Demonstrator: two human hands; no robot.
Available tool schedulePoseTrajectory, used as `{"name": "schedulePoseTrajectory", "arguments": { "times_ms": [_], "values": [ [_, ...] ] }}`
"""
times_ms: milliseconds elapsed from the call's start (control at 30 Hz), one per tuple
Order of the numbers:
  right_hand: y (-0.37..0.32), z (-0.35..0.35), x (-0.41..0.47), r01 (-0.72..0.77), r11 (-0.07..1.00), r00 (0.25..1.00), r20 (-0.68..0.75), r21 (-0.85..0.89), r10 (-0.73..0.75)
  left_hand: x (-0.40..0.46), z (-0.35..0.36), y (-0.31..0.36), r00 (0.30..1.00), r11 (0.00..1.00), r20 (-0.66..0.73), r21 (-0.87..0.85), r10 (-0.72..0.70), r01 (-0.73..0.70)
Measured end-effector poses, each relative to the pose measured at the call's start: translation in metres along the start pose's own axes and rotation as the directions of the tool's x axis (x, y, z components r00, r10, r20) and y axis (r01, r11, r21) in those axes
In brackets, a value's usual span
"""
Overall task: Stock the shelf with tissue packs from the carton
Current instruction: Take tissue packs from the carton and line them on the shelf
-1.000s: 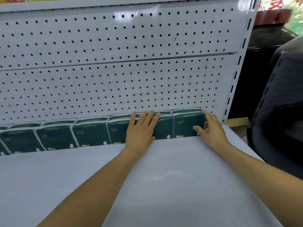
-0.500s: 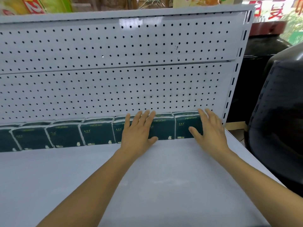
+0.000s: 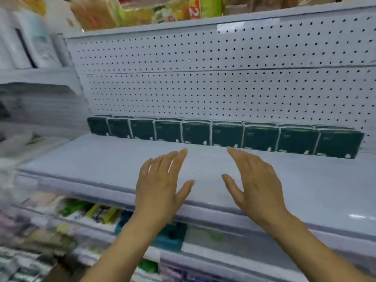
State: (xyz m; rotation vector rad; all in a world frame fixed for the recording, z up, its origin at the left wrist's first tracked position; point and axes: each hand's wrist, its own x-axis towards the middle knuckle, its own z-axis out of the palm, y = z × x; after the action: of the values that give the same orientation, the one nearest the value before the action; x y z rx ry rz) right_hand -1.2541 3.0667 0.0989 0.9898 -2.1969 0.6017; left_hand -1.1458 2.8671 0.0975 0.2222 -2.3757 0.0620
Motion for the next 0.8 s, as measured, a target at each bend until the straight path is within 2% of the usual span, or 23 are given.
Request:
{"name": "schedulePoseTrajectory", "arguments": {
  "times_ms": [200, 333, 533, 667, 800],
  "values": [
    [-0.167, 0.058, -0.021, 0.185, 0.975, 0.979, 0.058, 0.127, -0.193, -0.125, -0.09, -0.133, 0.989, 0.977, 0.031, 0.166, -0.145, 0.137],
    [-0.278, 0.095, -0.036, 0.288, 0.933, 0.948, 0.074, 0.216, -0.31, -0.204, -0.135, -0.211, 0.949, 0.923, 0.117, 0.294, -0.294, 0.249],
    [-0.401, 0.156, -0.059, 0.35, 0.869, 0.876, 0.207, 0.35, -0.436, -0.302, -0.174, -0.294, 0.829, 0.818, 0.204, 0.397, -0.521, 0.416],
    [-0.452, 0.202, -0.067, 0.41, 0.812, 0.801, 0.262, 0.415, -0.538, -0.349, -0.184, -0.34, 0.733, 0.73, 0.2, 0.431, -0.65, 0.53],
    [-0.497, 0.251, -0.073, 0.401, 0.773, 0.723, 0.349, 0.492, -0.597, -0.393, -0.183, -0.382, 0.614, 0.644, 0.23, 0.433, -0.755, 0.631]
  ]
}}
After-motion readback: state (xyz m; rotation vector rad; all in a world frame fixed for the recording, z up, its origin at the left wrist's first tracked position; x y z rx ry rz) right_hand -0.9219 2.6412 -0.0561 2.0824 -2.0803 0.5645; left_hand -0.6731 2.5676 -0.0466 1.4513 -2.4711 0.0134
